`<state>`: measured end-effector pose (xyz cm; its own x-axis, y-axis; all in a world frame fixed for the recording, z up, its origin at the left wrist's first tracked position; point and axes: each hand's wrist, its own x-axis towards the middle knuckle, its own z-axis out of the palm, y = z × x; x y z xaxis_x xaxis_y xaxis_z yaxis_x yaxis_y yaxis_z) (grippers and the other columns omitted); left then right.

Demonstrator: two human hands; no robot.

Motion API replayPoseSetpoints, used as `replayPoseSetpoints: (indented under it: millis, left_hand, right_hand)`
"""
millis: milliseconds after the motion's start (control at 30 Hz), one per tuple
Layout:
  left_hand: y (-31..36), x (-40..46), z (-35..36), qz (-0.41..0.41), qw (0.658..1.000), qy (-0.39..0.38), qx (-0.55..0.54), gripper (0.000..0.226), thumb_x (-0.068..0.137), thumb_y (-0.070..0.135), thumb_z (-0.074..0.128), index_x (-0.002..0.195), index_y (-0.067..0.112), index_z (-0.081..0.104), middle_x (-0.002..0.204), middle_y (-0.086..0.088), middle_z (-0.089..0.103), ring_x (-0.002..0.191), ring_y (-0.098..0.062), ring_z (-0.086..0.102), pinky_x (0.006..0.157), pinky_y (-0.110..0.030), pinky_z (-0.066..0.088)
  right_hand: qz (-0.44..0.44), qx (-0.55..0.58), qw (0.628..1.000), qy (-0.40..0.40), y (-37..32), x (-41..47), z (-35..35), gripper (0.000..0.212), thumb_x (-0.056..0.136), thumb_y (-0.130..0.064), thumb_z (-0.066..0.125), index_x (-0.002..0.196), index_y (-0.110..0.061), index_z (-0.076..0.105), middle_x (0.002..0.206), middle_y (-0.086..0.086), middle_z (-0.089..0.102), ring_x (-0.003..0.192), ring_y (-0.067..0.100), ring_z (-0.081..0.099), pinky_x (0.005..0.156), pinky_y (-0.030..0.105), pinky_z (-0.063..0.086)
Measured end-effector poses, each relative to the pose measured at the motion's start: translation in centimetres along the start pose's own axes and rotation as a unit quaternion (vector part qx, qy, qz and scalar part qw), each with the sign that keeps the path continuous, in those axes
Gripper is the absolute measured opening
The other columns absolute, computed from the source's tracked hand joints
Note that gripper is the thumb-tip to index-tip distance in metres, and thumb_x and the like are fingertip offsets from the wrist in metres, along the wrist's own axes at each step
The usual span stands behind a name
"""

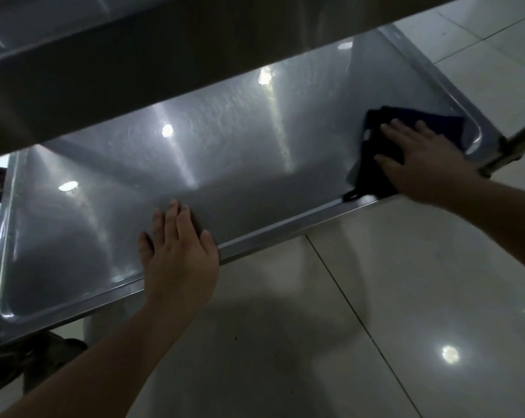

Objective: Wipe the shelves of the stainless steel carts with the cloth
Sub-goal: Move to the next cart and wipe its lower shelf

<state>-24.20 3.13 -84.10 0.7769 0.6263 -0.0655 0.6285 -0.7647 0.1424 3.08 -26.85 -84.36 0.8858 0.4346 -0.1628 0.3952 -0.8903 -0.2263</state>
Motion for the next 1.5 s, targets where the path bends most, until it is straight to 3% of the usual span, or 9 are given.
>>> replayPoseSetpoints:
  millis: [167, 267, 567, 867, 1067, 1167, 1267, 1367, 1500]
  left_hand:
    - [-0.1, -0.1, -0.2, 0.004, 1.000, -0.001, 0.000, 0.061, 0.106, 0.035, 0.041, 0.159, 0.006, 0.032, 0.172, -0.009, 0.021, 0.160, -0.029, 0.009, 0.127, -0.056, 0.008]
    - [-0.3, 0.0, -0.1, 0.006, 1.000, 0.012, -0.001, 0.059, 0.105, 0.033, 0.045, 0.157, 0.005, 0.036, 0.170, -0.010, 0.026, 0.160, -0.031, 0.015, 0.126, -0.058, 0.012]
    - [-0.2, -0.1, 0.1, 0.022, 0.999, 0.037, 0.008, 0.068, 0.099, 0.043, 0.030, 0.154, 0.005, 0.039, 0.167, -0.012, 0.032, 0.157, -0.034, 0.022, 0.124, -0.060, 0.019]
    - [-0.7, -0.1, 0.8, 0.029, 0.998, 0.060, 0.019, 0.065, 0.097, 0.040, 0.036, 0.149, 0.002, 0.044, 0.163, -0.017, 0.038, 0.154, -0.038, 0.029, 0.119, -0.065, 0.025]
    - [-0.3, 0.0, 0.5, 0.022, 0.999, 0.041, 0.014, 0.069, 0.096, 0.041, 0.032, 0.152, 0.002, 0.042, 0.166, -0.015, 0.034, 0.156, -0.036, 0.024, 0.122, -0.063, 0.022]
    - [-0.4, 0.0, 0.3, 0.032, 0.999, 0.026, 0.019, 0.070, 0.098, 0.044, 0.027, 0.154, 0.003, 0.038, 0.168, -0.015, 0.030, 0.157, -0.036, 0.021, 0.123, -0.063, 0.020]
    - [-0.7, -0.1, 0.4, 0.038, 0.998, 0.025, 0.033, 0.070, 0.099, 0.043, 0.026, 0.154, 0.002, 0.038, 0.167, -0.016, 0.031, 0.157, -0.037, 0.023, 0.122, -0.063, 0.022]
    - [-0.7, -0.1, 0.4, 0.036, 0.998, 0.032, 0.035, 0.069, 0.099, 0.043, 0.028, 0.153, 0.002, 0.041, 0.167, -0.015, 0.032, 0.156, -0.036, 0.025, 0.122, -0.062, 0.023]
    - [-0.6, 0.1, 0.3, 0.027, 0.998, 0.030, 0.038, 0.070, 0.098, 0.044, 0.028, 0.154, 0.005, 0.041, 0.167, -0.012, 0.032, 0.156, -0.034, 0.025, 0.123, -0.060, 0.022]
  right_hand:
    - [-0.231, -0.018, 0.970, -0.068, -8.7, -3.1, 1.6, 0.072, 0.093, -0.072, 0.018, 0.160, -0.045, 0.009, 0.164, -0.024, 0.003, 0.154, 0.009, -0.005, 0.125, 0.043, -0.001]
    - [-0.261, -0.025, 0.961, -0.085, -9.8, -1.0, 1.6, 0.070, 0.095, -0.072, 0.020, 0.160, -0.047, 0.007, 0.165, -0.025, 0.000, 0.154, 0.008, -0.008, 0.126, 0.044, -0.005]
    - [0.093, -0.028, 0.995, 0.010, 4.2, 9.2, -3.2, 0.070, 0.098, -0.065, 0.024, 0.161, -0.037, 0.011, 0.171, -0.009, 0.007, 0.157, 0.027, 0.001, 0.123, 0.059, 0.003]
    - [0.172, 0.004, 0.985, 0.020, 4.6, 1.7, -1.0, 0.071, 0.099, -0.057, 0.025, 0.163, -0.029, 0.011, 0.172, -0.005, 0.005, 0.156, 0.035, 0.001, 0.125, 0.055, 0.003]
    - [-0.065, -0.005, 0.997, -0.029, -5.9, -2.3, 0.8, 0.079, 0.092, -0.070, 0.027, 0.162, -0.037, 0.009, 0.170, -0.014, 0.005, 0.157, 0.027, 0.001, 0.125, 0.045, 0.003]
    - [-0.252, -0.019, 0.965, -0.062, -12.5, -2.9, 2.6, 0.079, 0.092, -0.077, 0.020, 0.161, -0.041, 0.006, 0.169, -0.018, 0.002, 0.156, 0.017, -0.009, 0.121, 0.039, -0.011]
    - [-0.317, -0.046, 0.944, -0.078, -14.3, -0.4, 2.9, 0.075, 0.096, -0.074, 0.023, 0.161, -0.041, 0.008, 0.169, -0.018, 0.003, 0.156, 0.016, -0.007, 0.122, 0.042, -0.010]
    - [-0.237, -0.038, 0.969, -0.051, -11.6, 4.7, 1.6, 0.072, 0.097, -0.072, 0.024, 0.161, -0.041, 0.009, 0.170, -0.018, 0.006, 0.157, 0.018, 0.000, 0.123, 0.045, -0.003]
    - [0.002, -0.006, 1.000, 0.005, -3.0, 11.6, -1.2, 0.085, 0.084, -0.080, 0.021, 0.159, -0.041, 0.013, 0.169, -0.016, 0.011, 0.157, 0.024, 0.006, 0.122, 0.057, 0.000]
